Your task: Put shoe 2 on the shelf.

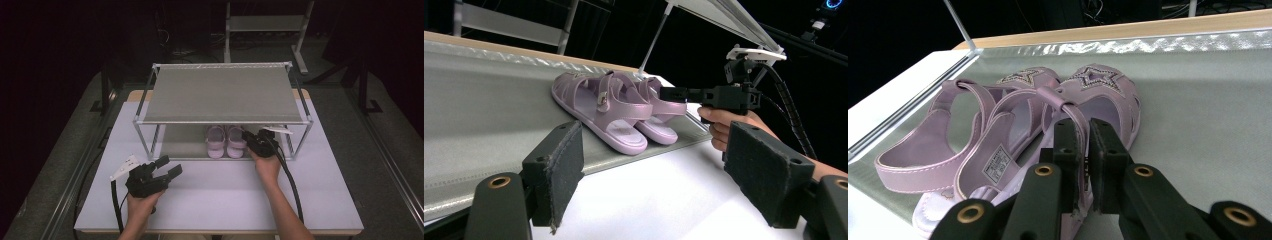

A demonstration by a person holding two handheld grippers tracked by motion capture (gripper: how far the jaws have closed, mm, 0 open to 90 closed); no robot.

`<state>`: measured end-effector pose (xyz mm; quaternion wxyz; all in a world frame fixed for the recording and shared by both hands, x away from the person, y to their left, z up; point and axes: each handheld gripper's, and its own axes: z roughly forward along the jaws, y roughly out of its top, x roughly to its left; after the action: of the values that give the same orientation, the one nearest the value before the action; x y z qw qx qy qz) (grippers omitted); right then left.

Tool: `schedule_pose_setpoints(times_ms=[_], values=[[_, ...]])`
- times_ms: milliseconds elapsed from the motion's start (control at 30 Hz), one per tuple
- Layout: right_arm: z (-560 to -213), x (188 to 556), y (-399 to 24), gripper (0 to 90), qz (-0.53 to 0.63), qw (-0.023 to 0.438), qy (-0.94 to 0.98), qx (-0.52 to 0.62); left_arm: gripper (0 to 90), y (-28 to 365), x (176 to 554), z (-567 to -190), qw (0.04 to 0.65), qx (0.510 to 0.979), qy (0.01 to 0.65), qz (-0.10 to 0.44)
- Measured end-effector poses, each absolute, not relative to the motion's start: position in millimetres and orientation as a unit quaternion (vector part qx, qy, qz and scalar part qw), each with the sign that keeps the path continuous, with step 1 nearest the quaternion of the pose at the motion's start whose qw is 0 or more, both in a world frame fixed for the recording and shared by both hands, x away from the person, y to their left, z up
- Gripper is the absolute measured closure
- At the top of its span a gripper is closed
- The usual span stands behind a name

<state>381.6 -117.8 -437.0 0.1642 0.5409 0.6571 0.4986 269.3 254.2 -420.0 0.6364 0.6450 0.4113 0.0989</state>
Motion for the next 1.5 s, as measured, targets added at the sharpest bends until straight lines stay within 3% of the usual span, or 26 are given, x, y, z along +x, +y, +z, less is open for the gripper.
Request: schedule_pose_setpoints(times_ms=[367, 600, 800, 1500], values=[[-440, 382, -113, 81.2, 0.506, 0.165, 0.659, 0.532, 23.5, 251, 270, -420, 0.635, 0.647, 0.411, 0.096], [-441, 381, -114, 75.6, 0.518, 0.144, 0.646, 0.541, 23.5, 250, 269, -420, 0.634, 0.652, 0.405, 0.098], [-442, 374, -121, 70.5, 0.532, 0.136, 0.637, 0.541, 23.6, 250, 266, -420, 0.633, 0.655, 0.401, 0.097], [-428, 358, -145, 66.1, 0.557, 0.105, 0.62, 0.542, 23.5, 246, 264, -419, 0.631, 0.66, 0.396, 0.102]])
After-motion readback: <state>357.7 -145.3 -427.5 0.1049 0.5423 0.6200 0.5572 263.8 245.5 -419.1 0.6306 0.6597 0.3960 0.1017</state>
